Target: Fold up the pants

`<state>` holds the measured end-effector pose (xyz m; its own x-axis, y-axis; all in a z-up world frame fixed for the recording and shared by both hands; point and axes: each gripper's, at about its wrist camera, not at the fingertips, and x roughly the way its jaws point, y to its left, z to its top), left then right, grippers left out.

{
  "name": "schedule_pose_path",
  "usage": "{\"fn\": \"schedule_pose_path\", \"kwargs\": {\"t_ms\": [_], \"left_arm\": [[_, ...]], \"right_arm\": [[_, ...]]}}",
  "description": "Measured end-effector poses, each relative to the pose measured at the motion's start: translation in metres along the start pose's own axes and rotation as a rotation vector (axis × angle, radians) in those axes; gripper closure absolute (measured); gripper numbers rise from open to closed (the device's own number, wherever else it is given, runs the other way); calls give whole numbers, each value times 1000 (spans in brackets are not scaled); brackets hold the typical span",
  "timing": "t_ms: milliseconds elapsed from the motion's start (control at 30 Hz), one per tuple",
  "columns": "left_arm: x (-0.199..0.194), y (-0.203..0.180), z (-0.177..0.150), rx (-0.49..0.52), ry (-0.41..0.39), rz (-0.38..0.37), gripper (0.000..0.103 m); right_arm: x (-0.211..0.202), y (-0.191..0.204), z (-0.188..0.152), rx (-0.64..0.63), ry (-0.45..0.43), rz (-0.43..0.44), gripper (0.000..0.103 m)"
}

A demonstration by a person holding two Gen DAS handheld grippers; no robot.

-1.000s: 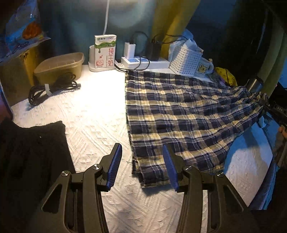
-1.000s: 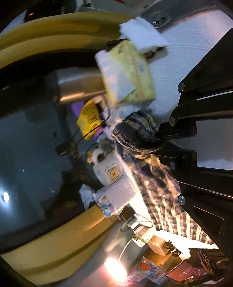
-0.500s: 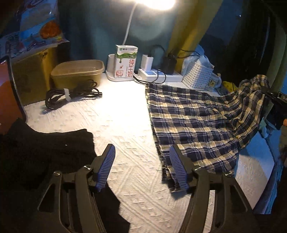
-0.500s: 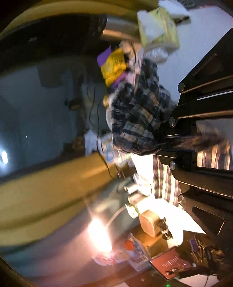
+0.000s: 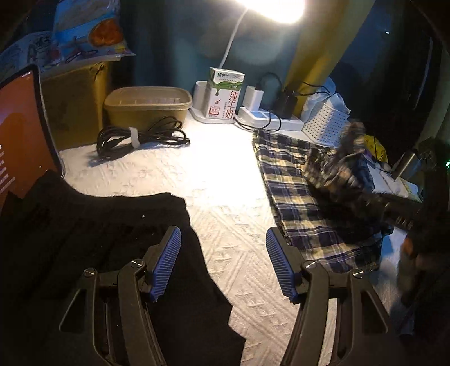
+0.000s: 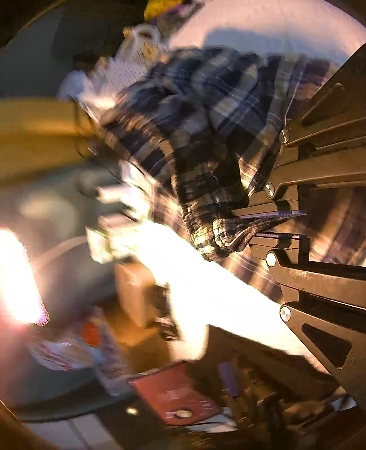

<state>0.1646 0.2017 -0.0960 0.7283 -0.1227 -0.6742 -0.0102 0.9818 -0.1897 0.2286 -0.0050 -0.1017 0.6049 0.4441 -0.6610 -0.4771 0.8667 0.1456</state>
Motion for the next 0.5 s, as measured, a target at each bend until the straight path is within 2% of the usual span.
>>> {"fn": "schedule_pose_path", "kwargs": {"t_ms": [267,433,467,500], "left_arm": [[6,-12,2,16,16,-9,40],[18,-40,10,59,29,-46,40],[21,-45,12,69,31,-51,40],[23,-51,15,79,33,-56,40]], "right_arm": [[9,3,-17,-4,35,19,95],[4,4,-21,-85,59,16,94],[-2,2,-23,-85,45,27,93],[-7,-1,-24,-84,37,39,86]]}}
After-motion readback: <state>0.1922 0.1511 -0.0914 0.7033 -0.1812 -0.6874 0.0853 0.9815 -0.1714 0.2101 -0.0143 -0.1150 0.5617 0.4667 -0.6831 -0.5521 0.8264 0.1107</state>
